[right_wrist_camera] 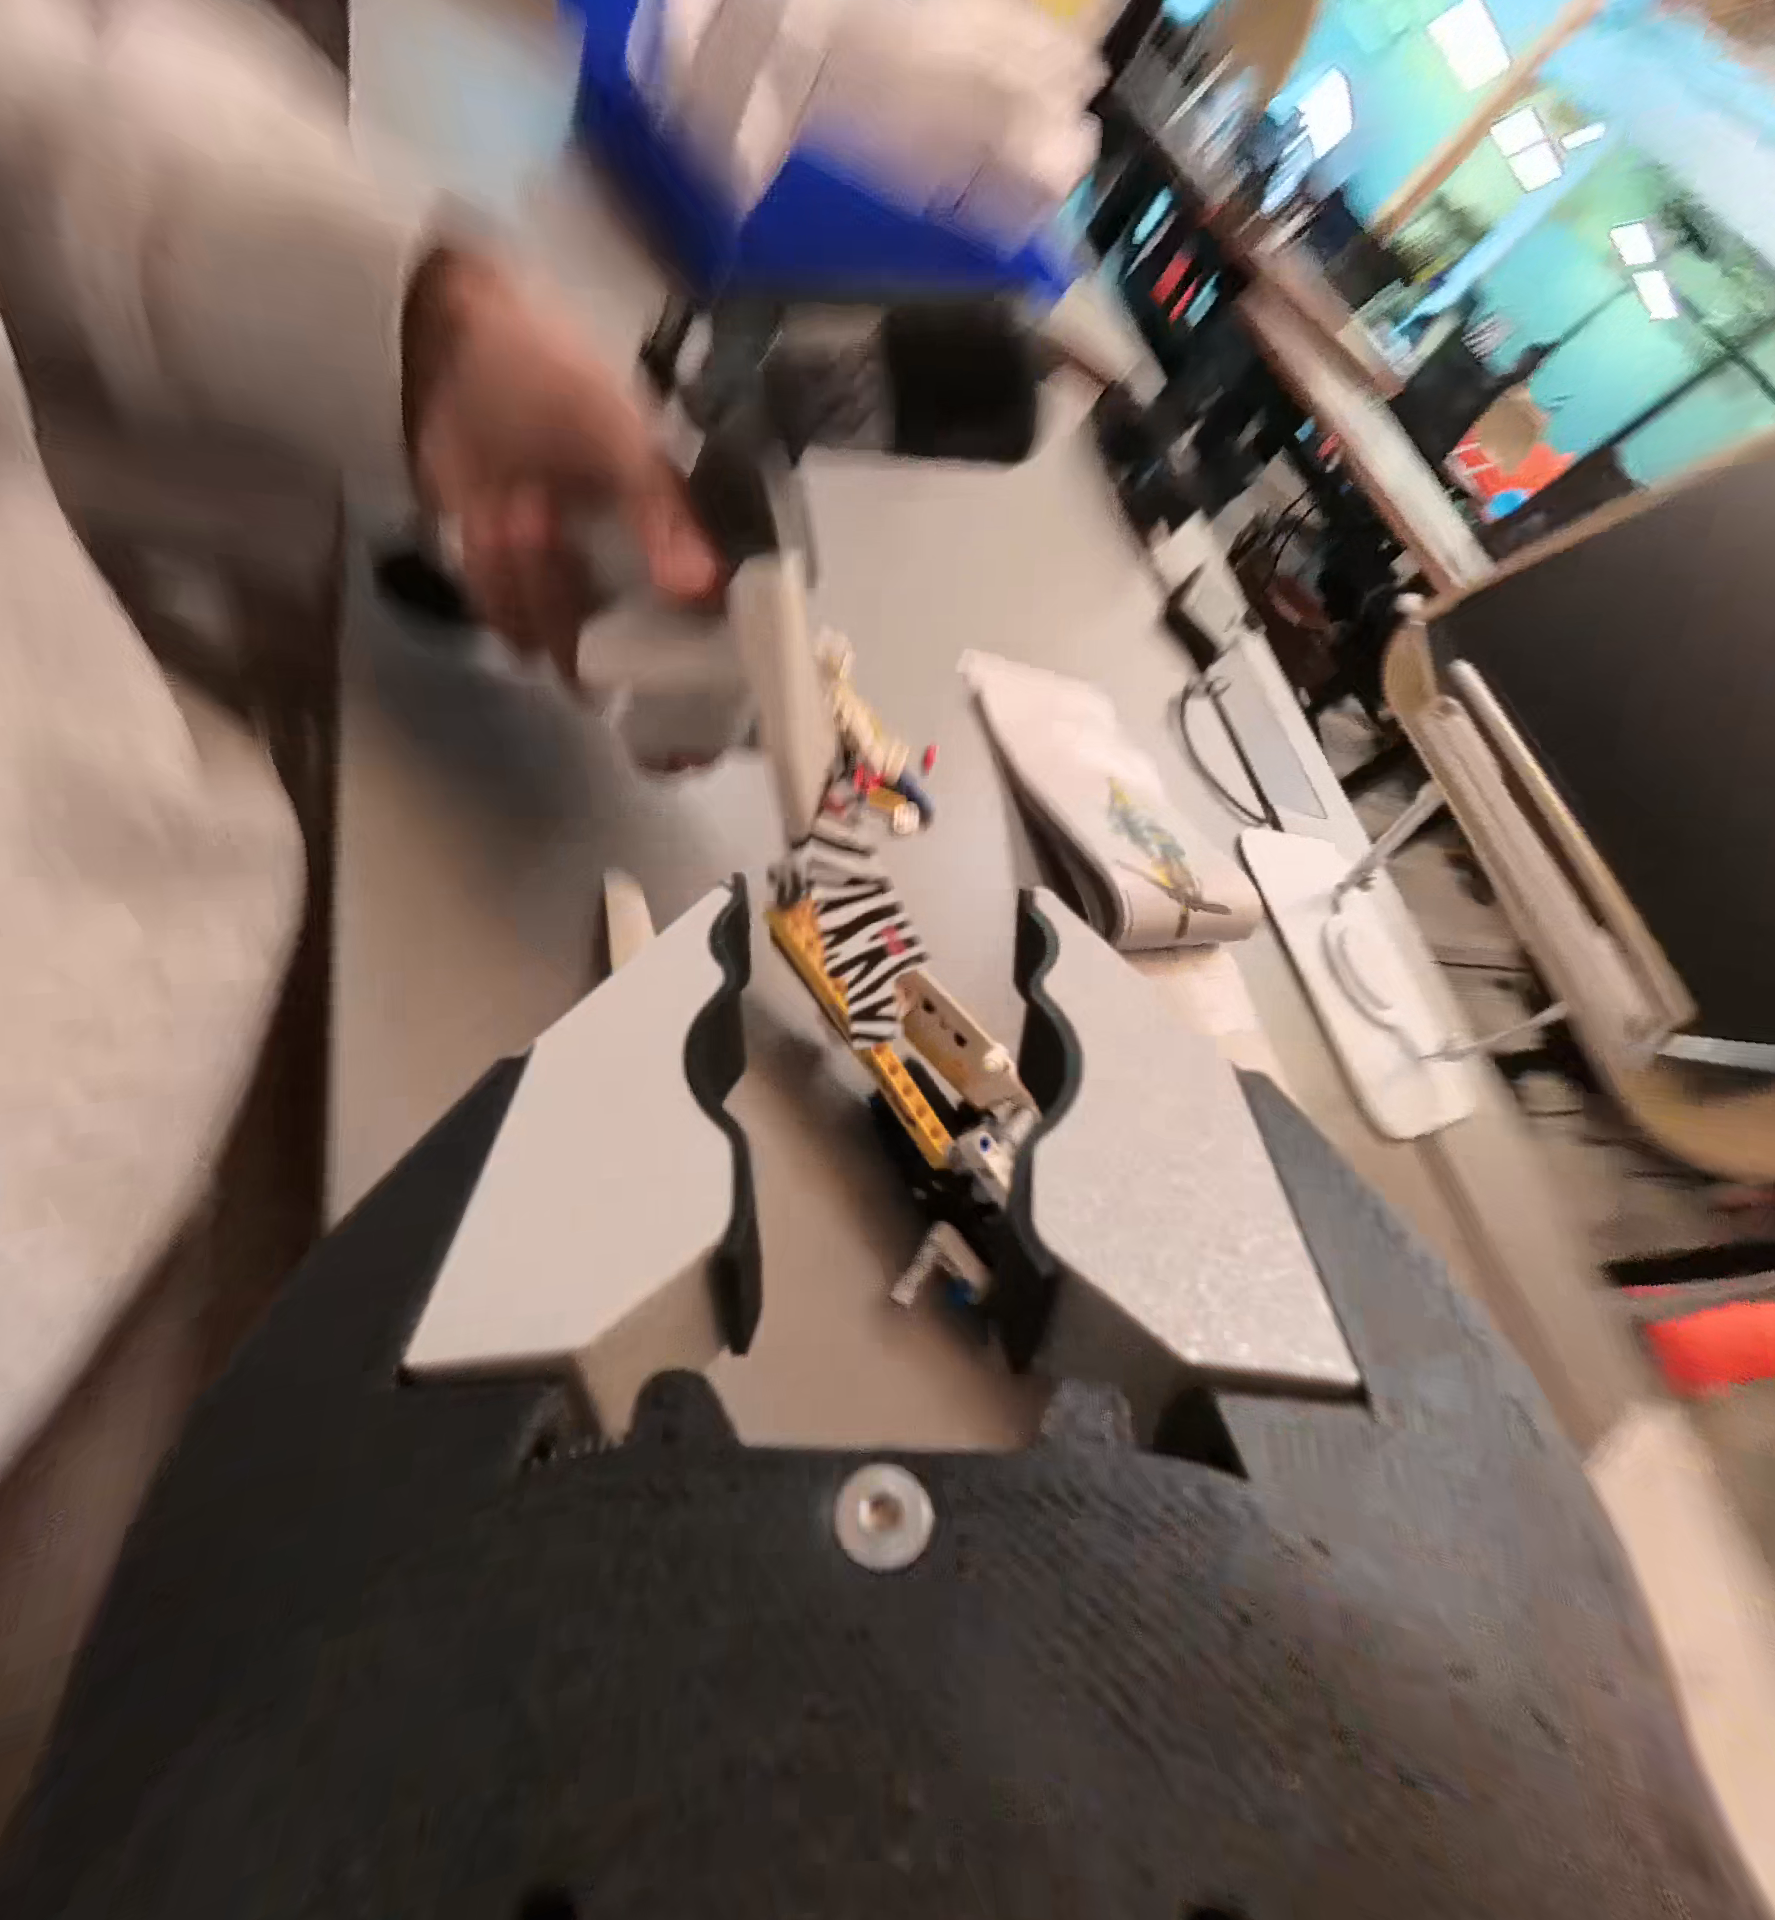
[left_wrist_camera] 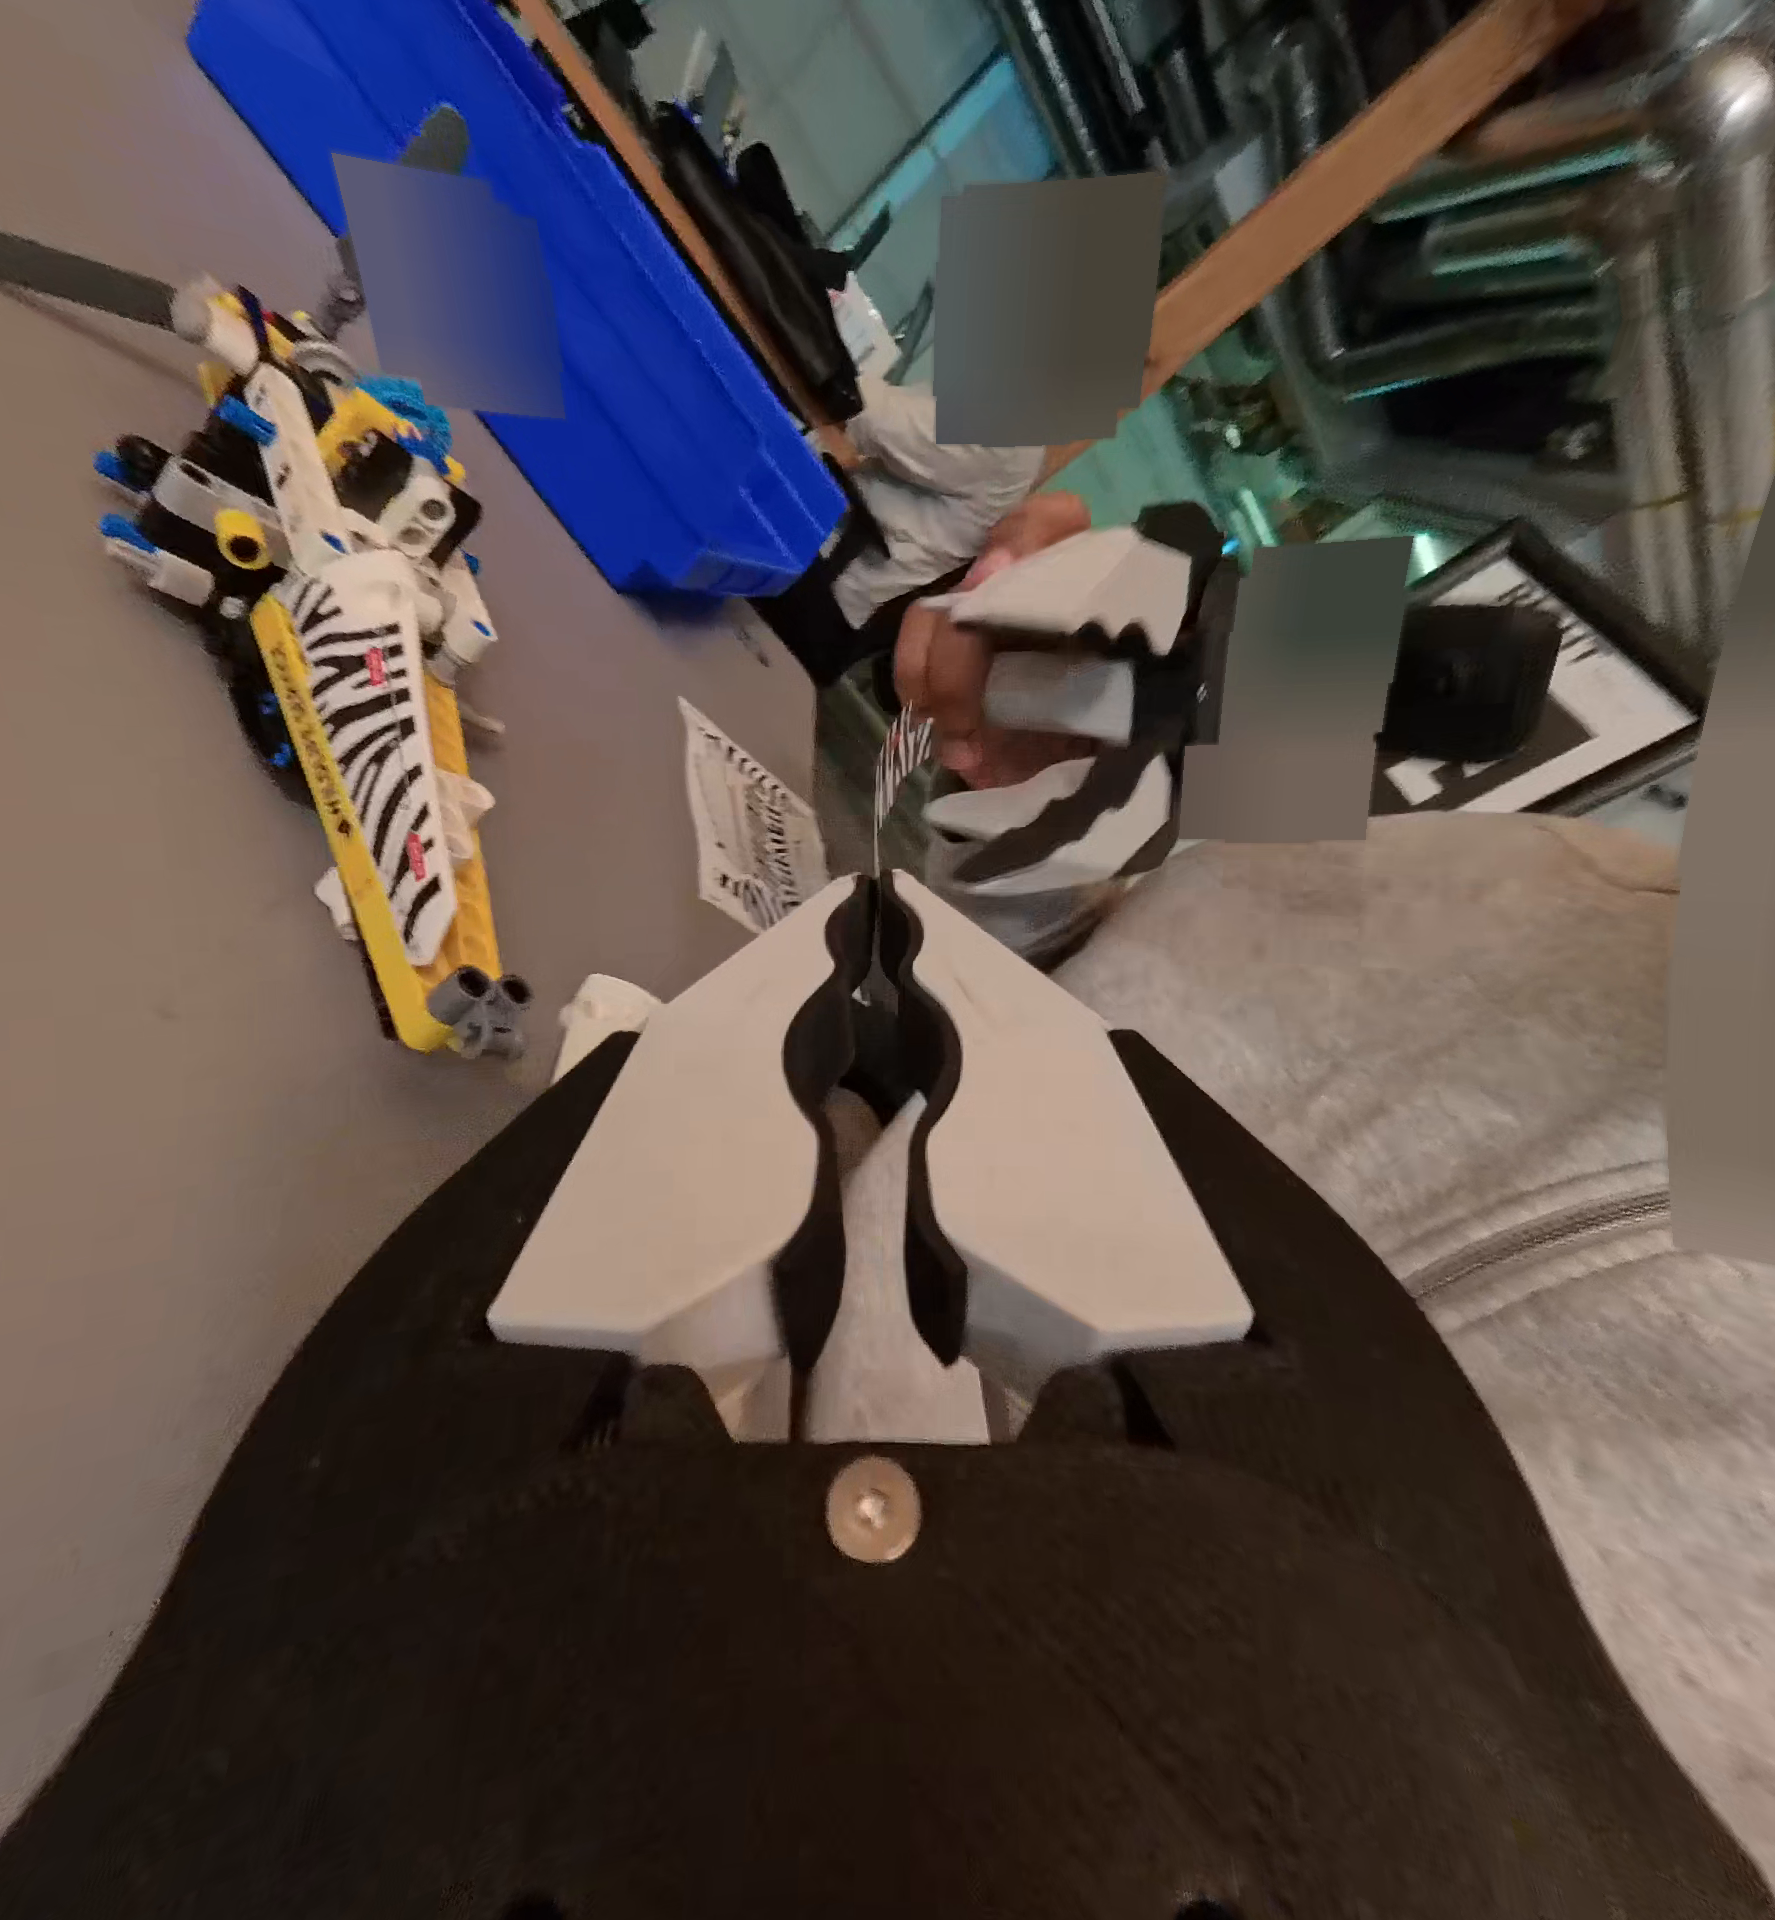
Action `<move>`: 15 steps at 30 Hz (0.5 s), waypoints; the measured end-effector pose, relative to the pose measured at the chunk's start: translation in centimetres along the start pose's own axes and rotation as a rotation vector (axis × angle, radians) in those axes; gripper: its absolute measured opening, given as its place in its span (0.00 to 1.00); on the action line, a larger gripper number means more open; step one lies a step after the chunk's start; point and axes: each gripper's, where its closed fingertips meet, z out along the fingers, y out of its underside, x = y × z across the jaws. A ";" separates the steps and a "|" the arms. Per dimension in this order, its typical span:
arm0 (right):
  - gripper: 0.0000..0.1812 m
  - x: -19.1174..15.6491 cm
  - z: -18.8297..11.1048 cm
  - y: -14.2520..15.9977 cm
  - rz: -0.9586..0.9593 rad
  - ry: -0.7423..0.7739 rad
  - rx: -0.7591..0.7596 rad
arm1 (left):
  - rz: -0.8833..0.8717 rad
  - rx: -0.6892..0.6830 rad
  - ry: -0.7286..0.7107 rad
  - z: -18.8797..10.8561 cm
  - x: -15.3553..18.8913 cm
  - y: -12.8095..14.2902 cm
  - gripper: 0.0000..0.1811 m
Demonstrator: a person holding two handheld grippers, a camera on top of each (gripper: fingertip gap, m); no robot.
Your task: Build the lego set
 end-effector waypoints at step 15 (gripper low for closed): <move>0.10 -1.7 3.2 1.7 -0.211 -0.097 -0.155 | 0.007 -0.011 -0.007 -0.5 0.4 0.9 0.00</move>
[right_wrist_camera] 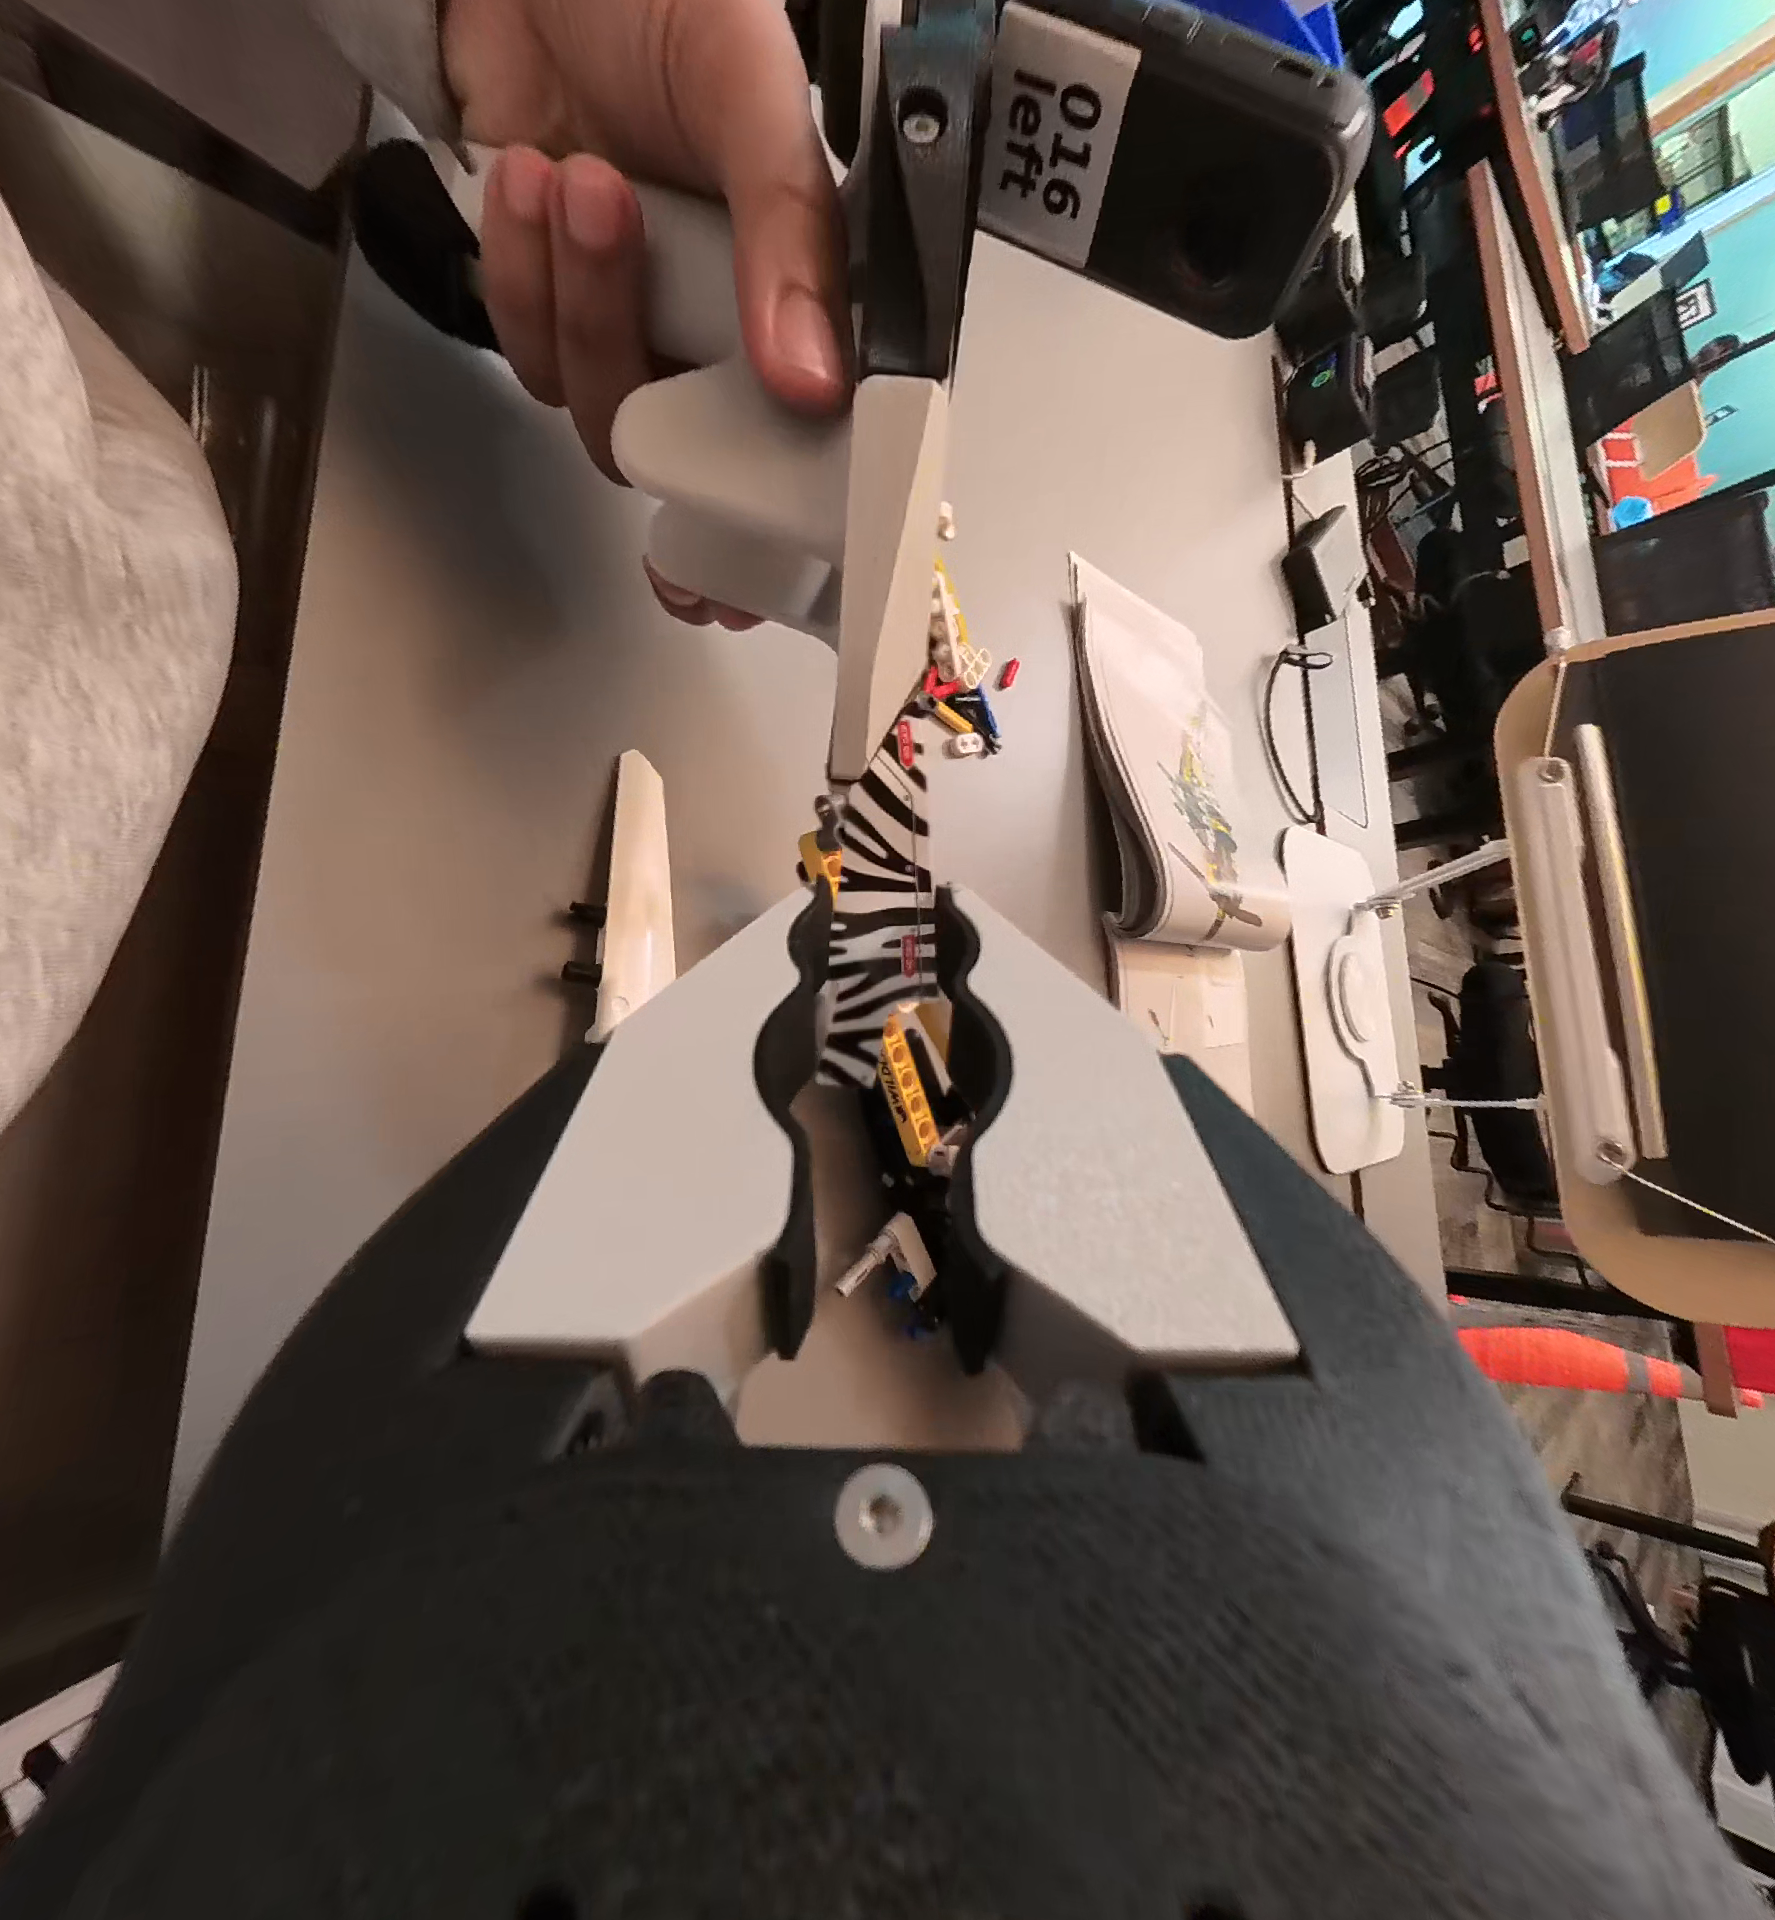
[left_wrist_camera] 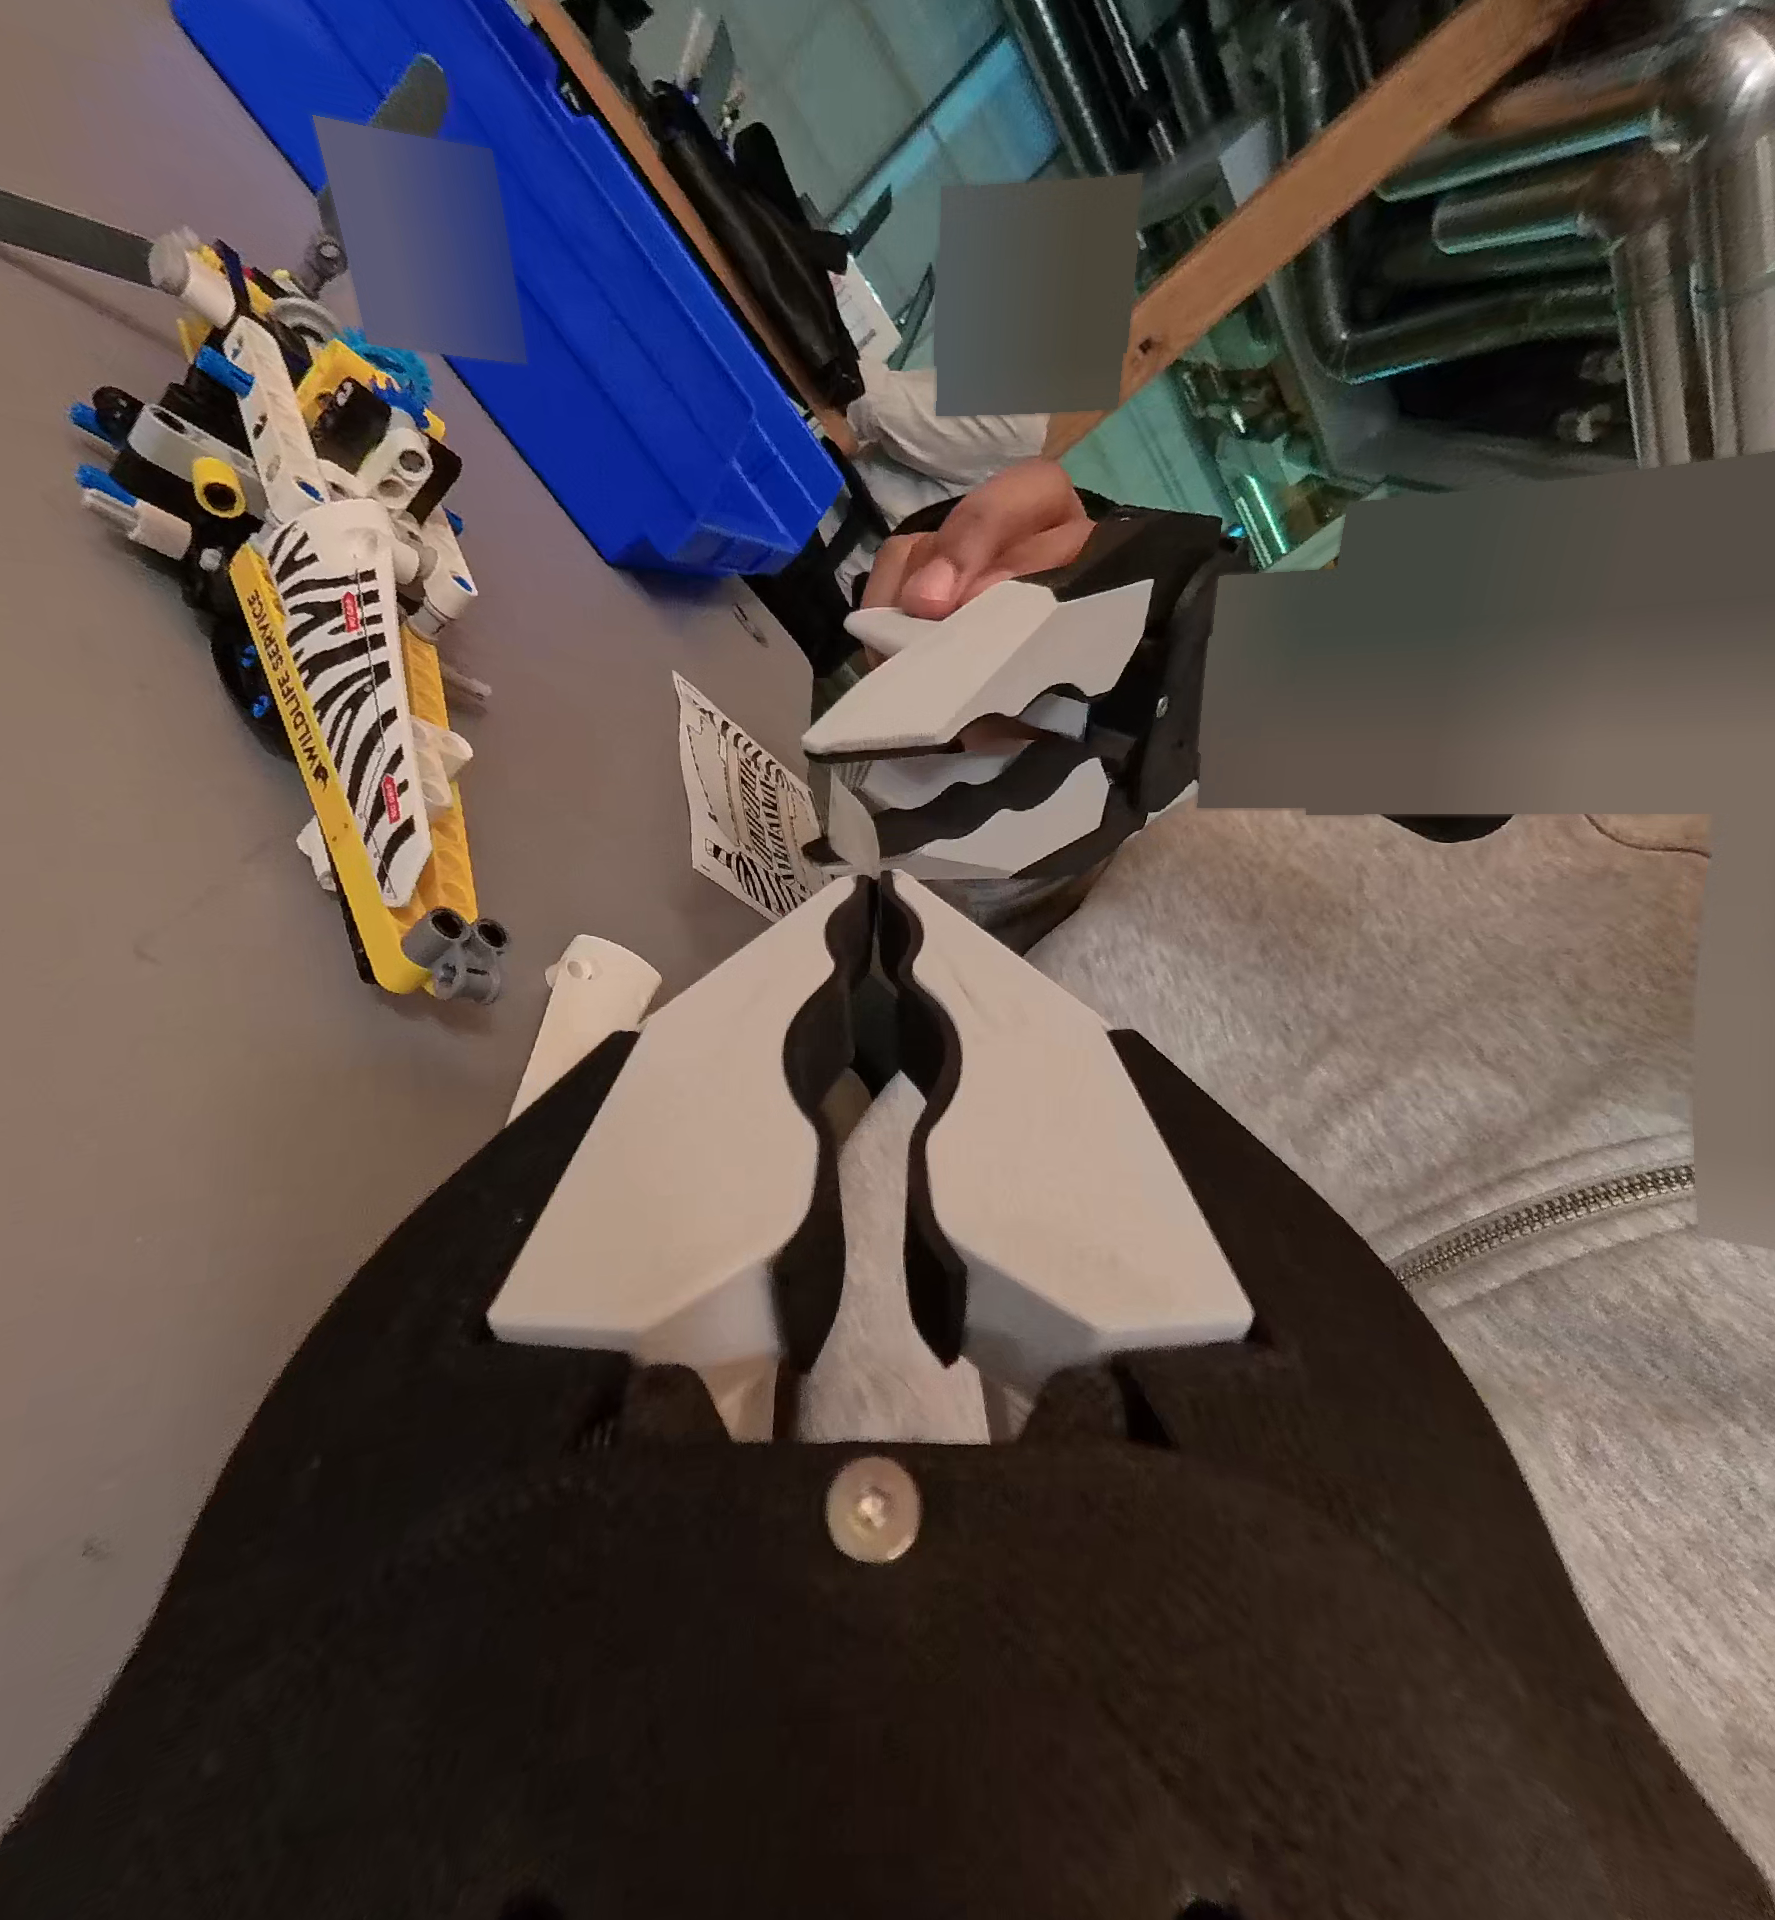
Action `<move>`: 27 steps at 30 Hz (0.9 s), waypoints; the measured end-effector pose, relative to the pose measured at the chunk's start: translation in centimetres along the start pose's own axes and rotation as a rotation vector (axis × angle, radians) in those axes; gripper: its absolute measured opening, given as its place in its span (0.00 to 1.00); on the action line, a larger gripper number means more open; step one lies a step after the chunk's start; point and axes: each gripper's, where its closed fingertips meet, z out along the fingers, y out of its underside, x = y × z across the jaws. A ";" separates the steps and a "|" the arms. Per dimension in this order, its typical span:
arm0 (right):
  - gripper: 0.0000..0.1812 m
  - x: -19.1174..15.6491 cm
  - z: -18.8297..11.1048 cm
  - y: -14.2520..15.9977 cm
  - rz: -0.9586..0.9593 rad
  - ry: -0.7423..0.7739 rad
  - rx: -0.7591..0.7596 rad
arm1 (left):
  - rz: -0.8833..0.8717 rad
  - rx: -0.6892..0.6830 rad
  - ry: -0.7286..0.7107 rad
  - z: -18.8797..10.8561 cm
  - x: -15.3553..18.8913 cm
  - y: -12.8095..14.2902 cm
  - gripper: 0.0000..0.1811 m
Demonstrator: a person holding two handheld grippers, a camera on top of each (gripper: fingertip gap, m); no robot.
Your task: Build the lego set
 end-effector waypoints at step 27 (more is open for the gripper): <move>0.10 -3.8 1.5 2.8 0.408 -0.354 -0.154 | 0.427 -0.169 -0.589 -4.4 -4.6 3.8 0.15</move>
